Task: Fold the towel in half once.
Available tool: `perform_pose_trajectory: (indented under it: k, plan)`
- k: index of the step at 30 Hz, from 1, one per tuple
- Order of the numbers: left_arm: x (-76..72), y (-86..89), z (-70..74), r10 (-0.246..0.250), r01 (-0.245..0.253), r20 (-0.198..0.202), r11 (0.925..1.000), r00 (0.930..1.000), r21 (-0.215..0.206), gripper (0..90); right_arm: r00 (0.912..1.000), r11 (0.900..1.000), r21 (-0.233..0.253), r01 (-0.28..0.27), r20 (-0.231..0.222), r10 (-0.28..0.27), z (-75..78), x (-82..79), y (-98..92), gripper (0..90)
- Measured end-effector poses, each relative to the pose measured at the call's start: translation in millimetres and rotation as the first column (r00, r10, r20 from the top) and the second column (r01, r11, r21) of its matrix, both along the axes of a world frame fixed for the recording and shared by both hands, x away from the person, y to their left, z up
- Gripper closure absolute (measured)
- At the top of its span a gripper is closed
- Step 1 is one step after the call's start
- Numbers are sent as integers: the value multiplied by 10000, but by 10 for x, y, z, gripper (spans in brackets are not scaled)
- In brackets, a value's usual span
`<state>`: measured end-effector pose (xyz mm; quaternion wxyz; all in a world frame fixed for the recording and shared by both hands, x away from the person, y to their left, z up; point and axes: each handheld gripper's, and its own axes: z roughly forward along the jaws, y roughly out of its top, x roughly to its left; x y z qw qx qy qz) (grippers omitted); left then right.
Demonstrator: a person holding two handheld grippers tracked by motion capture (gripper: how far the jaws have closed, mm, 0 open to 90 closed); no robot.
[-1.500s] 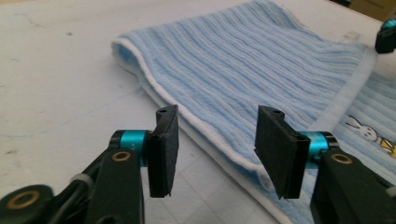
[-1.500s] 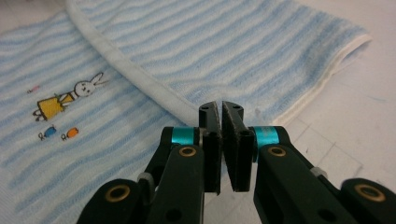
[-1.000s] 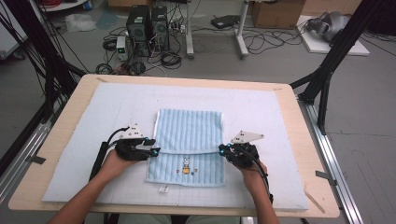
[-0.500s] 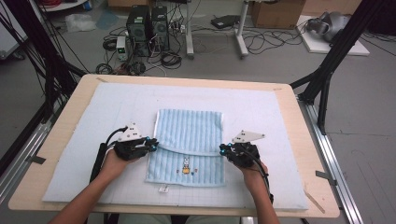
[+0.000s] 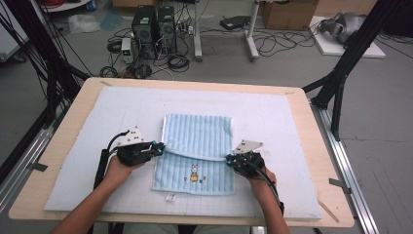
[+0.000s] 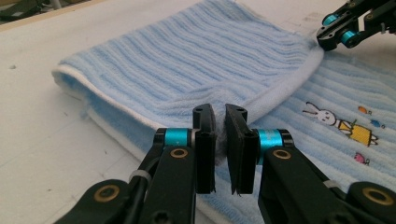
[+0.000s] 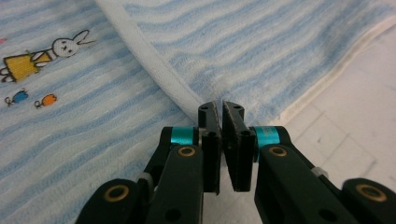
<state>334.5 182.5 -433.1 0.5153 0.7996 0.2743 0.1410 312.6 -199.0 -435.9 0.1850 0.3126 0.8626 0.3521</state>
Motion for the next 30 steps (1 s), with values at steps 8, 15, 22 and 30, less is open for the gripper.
perform_pose_trajectory:
  k: [8, 15, 22, 30]
  plan:
    - [-19, 38, 56, -65, 64, -14, 9978, 10000, -660, 821, 9998, 9969, 782, 105, 129, -115, 97, -16, -83, 856]
    - [-36, 9, 69, -191, 190, 2, 9959, 9998, -882, 822, 9998, 9889, 1485, -20, 182, -7, 91, -13, -11, 478]
    - [-23, 24, 73, -50, 51, 13, 9949, 10000, -1003, 824, 9977, 9971, 345, -672, 44, 671, -69, 36, 256, 526]
    - [-17, 37, 77, -17, 19, 21, 9937, 10000, -1125, 825, 9984, 9985, -238, 483, 318, -475, -56, 94, 111, 804]
